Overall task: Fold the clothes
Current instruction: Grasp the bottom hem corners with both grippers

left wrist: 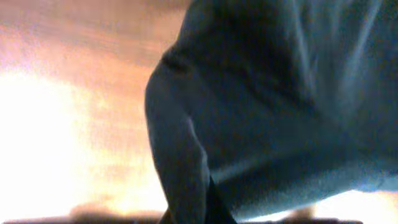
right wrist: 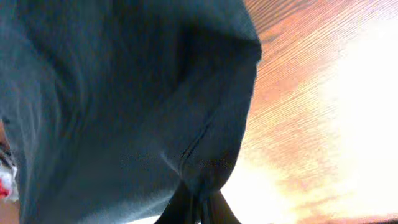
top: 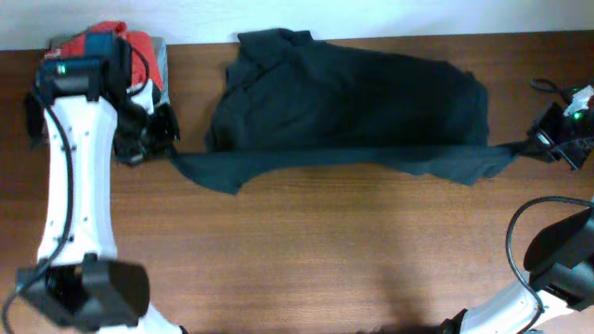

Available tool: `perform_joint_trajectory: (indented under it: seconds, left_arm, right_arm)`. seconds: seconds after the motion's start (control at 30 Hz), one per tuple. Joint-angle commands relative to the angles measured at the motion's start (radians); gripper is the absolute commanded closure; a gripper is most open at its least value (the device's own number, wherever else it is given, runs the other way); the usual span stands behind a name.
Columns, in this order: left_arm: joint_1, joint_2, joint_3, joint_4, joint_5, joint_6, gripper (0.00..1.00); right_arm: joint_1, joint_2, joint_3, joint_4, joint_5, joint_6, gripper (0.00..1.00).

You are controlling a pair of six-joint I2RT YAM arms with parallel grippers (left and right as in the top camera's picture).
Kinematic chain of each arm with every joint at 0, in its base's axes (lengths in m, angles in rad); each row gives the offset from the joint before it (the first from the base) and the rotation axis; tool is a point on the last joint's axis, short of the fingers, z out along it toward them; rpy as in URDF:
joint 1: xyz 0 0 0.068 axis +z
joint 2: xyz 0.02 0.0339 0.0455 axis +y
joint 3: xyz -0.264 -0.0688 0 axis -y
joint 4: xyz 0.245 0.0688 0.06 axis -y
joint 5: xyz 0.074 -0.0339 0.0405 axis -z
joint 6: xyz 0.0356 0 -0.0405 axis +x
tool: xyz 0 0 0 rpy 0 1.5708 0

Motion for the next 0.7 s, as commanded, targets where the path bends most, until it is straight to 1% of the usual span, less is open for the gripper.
perform_joint_trajectory:
  seconds: [0.0, 0.03, 0.13, 0.17, 0.23, 0.33, 0.43, 0.53, 0.57, 0.67]
  left_arm:
    - [-0.039, -0.151, -0.279, 0.074, -0.011, -0.001, 0.99]
    - [-0.048, -0.203, -0.386, 0.107, -0.011, -0.03, 0.99]
    - [-0.048, -0.28, -0.585, 0.157, -0.015, -0.039, 0.99]
    - [-0.046, -0.284, -0.634, 0.16, -0.023, -0.061, 0.99]
    - [-0.045, -0.283, -0.687, 0.165, -0.023, -0.062, 0.99]
    - [-0.045, -0.284, -0.719, 0.147, -0.023, -0.066, 0.99]
    - [-0.045, -0.303, -0.761, 0.104, -0.023, -0.081, 0.99]
    - [-0.045, -0.359, -0.808, 0.112, -0.031, -0.123, 0.99]
    - [-0.045, -0.393, -0.833, 0.111, -0.03, -0.139, 0.99]
    - [-0.045, -0.51, -0.935, 0.119, -0.03, -0.193, 0.99]
  right_arm:
    - [-0.023, -0.038, -0.003, -0.003, 0.137, 0.031, 0.96]
    - [-0.021, -0.04, -0.003, -0.018, 0.218, 0.069, 0.96]
    - [-0.019, -0.042, -0.012, -0.084, 0.259, 0.064, 0.96]
    - [-0.018, -0.045, -0.026, -0.101, 0.287, 0.064, 0.96]
    - [-0.018, -0.058, -0.071, -0.113, 0.312, 0.064, 0.96]
    - [-0.018, -0.108, -0.19, -0.092, 0.313, 0.066, 0.96]
    - [-0.022, -0.232, -0.364, 0.002, 0.333, 0.1, 0.96]
    - [-0.022, -0.311, -0.454, 0.048, 0.438, 0.185, 0.96]
    - [-0.023, -0.335, -0.482, 0.063, 0.486, 0.239, 0.96]
    - [-0.023, -0.366, -0.495, 0.076, 0.491, 0.283, 0.96]
